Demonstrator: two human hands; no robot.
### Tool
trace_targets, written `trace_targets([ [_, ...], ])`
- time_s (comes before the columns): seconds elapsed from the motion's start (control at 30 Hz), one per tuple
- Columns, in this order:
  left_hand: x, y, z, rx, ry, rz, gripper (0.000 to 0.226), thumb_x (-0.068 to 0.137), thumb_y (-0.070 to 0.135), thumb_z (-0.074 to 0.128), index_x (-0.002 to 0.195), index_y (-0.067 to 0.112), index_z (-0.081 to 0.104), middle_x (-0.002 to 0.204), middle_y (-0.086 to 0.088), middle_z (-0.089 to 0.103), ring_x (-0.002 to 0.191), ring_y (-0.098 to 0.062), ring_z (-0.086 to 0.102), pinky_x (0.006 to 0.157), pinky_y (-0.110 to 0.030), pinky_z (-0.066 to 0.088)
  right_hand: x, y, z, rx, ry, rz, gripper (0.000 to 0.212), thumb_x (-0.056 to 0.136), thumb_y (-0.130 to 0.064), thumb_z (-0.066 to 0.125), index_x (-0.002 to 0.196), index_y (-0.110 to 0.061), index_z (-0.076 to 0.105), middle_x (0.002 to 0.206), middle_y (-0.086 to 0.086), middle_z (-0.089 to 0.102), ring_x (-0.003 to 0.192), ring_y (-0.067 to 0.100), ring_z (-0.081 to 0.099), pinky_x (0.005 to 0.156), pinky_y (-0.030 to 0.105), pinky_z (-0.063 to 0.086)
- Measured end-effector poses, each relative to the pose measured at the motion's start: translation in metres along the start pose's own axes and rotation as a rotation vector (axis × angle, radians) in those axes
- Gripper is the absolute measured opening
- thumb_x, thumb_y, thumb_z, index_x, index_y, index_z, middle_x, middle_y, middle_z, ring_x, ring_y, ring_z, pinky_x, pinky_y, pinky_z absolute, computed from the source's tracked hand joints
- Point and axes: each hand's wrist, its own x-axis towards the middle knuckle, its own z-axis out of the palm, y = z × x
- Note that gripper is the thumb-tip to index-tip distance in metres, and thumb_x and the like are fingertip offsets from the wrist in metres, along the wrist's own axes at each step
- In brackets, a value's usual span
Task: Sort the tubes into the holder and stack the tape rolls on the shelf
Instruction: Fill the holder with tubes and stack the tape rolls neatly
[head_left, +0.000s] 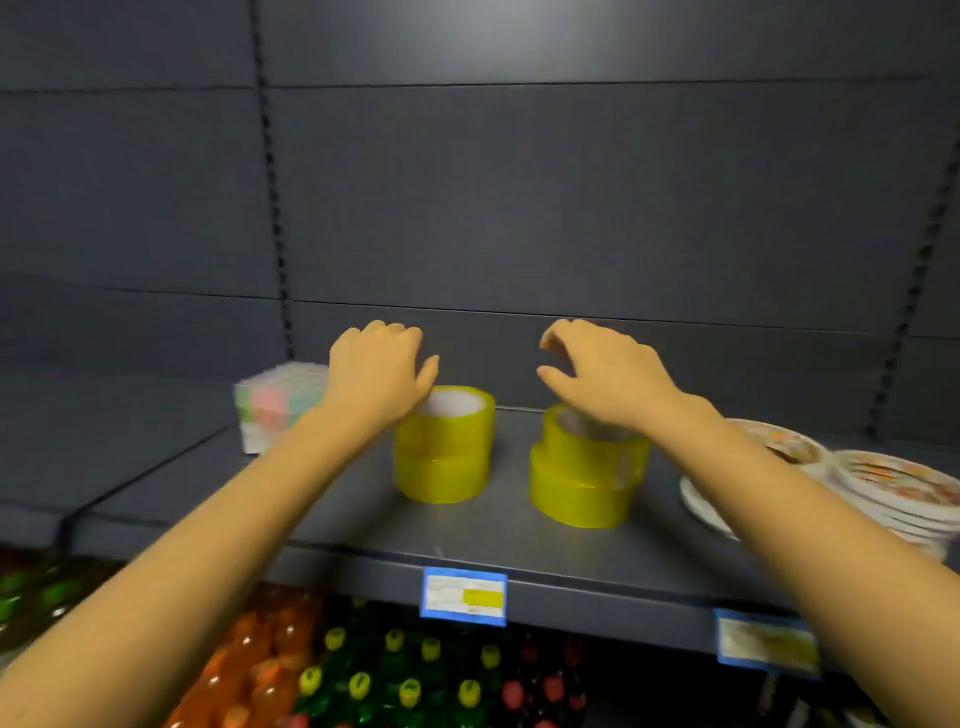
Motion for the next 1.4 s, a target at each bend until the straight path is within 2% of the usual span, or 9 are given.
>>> trace_targets([
  [0.17,-0.057,-0.119,-0.021,0.149,-0.051,-0.159,0.036,0.095,0.042,0.037,0.082,0.011,0.052,0.091,-0.009,0.065,0.088,-0.027,0.055,0.067,-0.032,0.029,0.038,-0.118,0.043,0.125,-0.034,-0.217,0.032,0.095,-0.038,0.045,0.124,-0.025,0.047,0.124,-0.004,0.052,0.113,0.021,0.050,0.077,0.032,0.037],
  [0.37,-0.122,-0.247,-0.054,0.305,-0.143,-0.285,0.042,0.096,0.045,0.034,0.103,0.012,0.058,0.102,-0.006,0.065,0.100,-0.024,0.056,0.080,-0.034,0.039,0.063,-0.259,0.079,0.279,-0.127,-0.378,0.034,0.095,-0.038,0.044,0.126,-0.024,0.046,0.129,-0.003,0.050,0.113,0.022,0.052,0.082,0.033,0.041],
  [0.43,-0.140,-0.287,-0.062,0.341,-0.166,-0.311,0.042,0.096,0.045,0.034,0.104,0.012,0.058,0.103,-0.006,0.065,0.102,-0.025,0.056,0.083,-0.035,0.039,0.069,-0.306,0.087,0.316,-0.150,-0.413,0.036,0.096,-0.038,0.044,0.128,-0.023,0.046,0.132,-0.003,0.050,0.114,0.022,0.052,0.086,0.036,0.045],
  [0.67,-0.198,-0.418,-0.078,0.413,-0.220,-0.360,0.040,0.096,0.046,0.034,0.104,0.014,0.057,0.105,-0.004,0.064,0.104,-0.023,0.055,0.083,-0.034,0.039,0.093,-0.457,0.128,0.379,-0.204,-0.469,0.037,0.096,-0.039,0.043,0.130,-0.024,0.044,0.134,-0.006,0.049,0.116,0.018,0.051,0.086,0.036,0.044],
  [0.97,-0.244,-0.541,-0.083,0.383,-0.242,-0.456,0.038,0.095,0.044,0.036,0.099,0.013,0.059,0.103,-0.006,0.066,0.102,-0.025,0.057,0.080,-0.035,0.042,0.139,-0.591,0.172,0.434,-0.288,-0.470,0.036,0.095,-0.039,0.045,0.128,-0.023,0.047,0.129,-0.002,0.053,0.114,0.021,0.052,0.088,0.038,0.044],
  [1.4,-0.225,-0.715,-0.011,0.347,-0.199,-0.583,0.038,0.094,0.043,0.038,0.094,0.013,0.061,0.097,-0.006,0.068,0.089,-0.025,0.062,0.076,-0.035,0.047,0.265,-0.730,0.265,0.372,-0.312,-0.460,0.033,0.095,-0.037,0.044,0.125,-0.023,0.049,0.124,0.002,0.057,0.109,0.025,0.056,0.085,0.038,0.045],
])
